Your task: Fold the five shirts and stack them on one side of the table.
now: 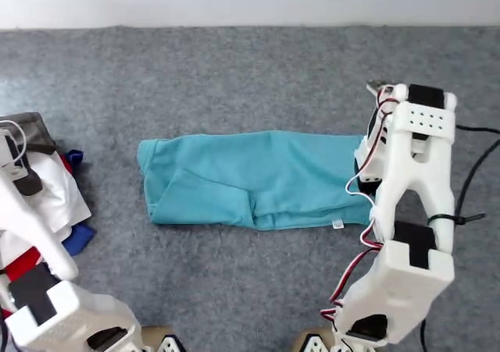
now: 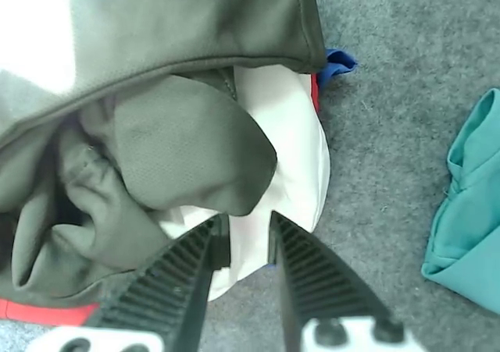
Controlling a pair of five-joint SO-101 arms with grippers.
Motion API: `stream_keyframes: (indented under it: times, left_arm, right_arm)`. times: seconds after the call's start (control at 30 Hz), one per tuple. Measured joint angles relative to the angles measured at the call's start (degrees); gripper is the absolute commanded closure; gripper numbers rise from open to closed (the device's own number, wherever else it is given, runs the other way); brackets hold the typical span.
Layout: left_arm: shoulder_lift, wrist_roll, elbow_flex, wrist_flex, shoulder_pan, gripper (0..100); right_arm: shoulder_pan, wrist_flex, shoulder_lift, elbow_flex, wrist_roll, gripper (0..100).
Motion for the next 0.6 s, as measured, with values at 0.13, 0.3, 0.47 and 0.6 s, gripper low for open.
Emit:
stream_keyframes:
  times: [0.13,0.3,0.47,0.6]
  left_arm:
    - [0.0,0.0,0.0,0.0,0.0,91]
    - [0.0,0.0,0.0,0.0,0.0,90]
    - [0.0,0.0,0.0,0.0,0.0,90]
    - [0.0,0.0,0.0,0.0,0.0,90]
  right_arm:
    - [4.3,-0.9,6.6,0.0,1.0,97.1]
    - [5.6,-0.4,12.0,-5.4,3.5,84.7]
    - [5.6,0.0,12.5,-16.6,3.5,79.8]
    - [2.8,-0.5,14.2,-21.8,3.5,80.7]
